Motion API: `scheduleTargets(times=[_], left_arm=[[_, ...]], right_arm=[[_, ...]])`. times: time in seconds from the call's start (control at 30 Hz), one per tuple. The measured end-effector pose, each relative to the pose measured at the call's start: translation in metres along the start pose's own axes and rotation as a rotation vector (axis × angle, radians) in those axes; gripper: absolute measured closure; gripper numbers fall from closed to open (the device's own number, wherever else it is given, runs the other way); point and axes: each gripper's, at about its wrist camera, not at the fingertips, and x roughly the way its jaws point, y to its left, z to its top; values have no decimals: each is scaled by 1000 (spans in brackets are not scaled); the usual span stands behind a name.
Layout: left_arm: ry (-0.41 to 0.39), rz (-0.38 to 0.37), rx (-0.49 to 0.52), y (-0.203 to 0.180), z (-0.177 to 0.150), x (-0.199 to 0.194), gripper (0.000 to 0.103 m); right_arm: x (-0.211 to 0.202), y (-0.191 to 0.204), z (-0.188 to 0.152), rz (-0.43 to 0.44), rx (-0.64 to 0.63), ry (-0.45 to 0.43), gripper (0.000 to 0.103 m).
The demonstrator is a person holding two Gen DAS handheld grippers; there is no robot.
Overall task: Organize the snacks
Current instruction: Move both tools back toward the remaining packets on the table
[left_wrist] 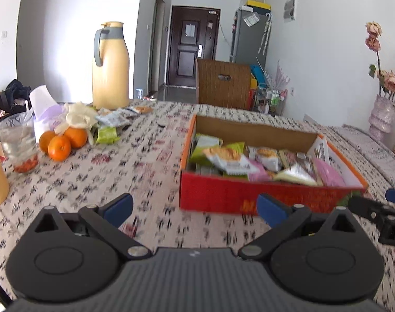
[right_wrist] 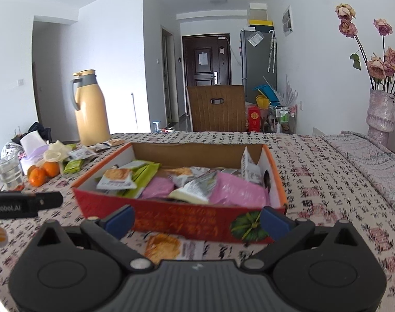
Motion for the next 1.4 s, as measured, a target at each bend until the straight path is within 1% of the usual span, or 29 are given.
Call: scheduleTargets(times=[0.23, 0.57, 0.77, 0.97, 1.13, 1.23, 1.3, 1.4], left_arm=[[24, -16, 47, 10, -27, -21, 0], [38, -46, 41, 41, -47, -39, 0], [49, -55, 27, 62, -53, -41, 0], [59, -66, 32, 79, -58, -42, 0], [70, -71, 19, 90, -60, -41, 0], [75, -77, 13, 93, -62, -39, 0], [77, -79, 8, 94, -62, -38, 0], [82, -82, 6, 93, -63, -36, 0]], right_arm=[[-15, 21, -22, 13, 9, 33, 0], [-23, 56, -45, 1, -16, 89, 0], [-12, 82, -53, 6, -44, 128, 0], [7, 103, -60, -21, -43, 176, 0], [20, 112, -65, -46, -31, 205, 0], [28, 114, -68, -53, -28, 228, 3], [32, 115, -72, -51, -26, 240, 10], [33, 117, -76, -58, -31, 220, 9]])
